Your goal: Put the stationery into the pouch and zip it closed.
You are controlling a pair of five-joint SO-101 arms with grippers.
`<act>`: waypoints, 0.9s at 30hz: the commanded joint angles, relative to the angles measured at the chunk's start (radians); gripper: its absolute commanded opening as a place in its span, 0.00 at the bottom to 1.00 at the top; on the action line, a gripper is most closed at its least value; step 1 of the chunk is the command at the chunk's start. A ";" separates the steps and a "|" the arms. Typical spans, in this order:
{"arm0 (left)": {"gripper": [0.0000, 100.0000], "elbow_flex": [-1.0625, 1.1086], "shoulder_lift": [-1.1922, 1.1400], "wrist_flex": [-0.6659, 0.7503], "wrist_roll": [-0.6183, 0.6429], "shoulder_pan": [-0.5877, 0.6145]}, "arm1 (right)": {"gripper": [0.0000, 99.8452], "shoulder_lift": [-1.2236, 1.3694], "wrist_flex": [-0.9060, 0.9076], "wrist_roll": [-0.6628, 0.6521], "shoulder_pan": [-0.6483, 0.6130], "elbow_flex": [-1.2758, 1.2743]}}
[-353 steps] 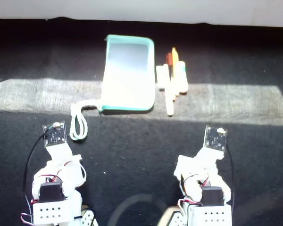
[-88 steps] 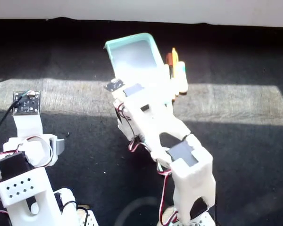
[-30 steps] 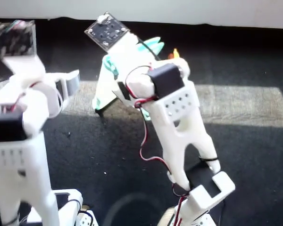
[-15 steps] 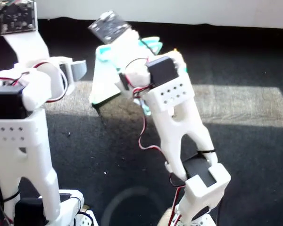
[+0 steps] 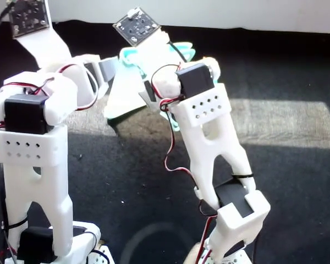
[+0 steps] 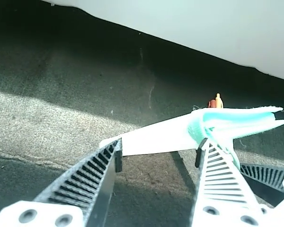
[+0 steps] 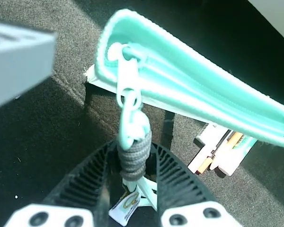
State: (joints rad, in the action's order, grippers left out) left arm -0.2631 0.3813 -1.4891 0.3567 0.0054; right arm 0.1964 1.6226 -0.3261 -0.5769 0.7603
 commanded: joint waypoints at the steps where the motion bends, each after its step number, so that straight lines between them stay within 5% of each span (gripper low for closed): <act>1: 0.26 -0.074 0.007 0.018 0.009 -0.024 | 0.01 -0.004 -0.016 -0.011 0.013 0.001; 27: 0.26 0.045 -0.054 0.075 -0.052 -0.022 | 0.01 -0.005 -0.035 -0.009 -0.038 -0.079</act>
State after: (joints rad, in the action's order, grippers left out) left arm -0.2140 0.3261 -1.4246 0.3153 -0.0008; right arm 0.1964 1.5996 -0.3261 -0.6122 0.6790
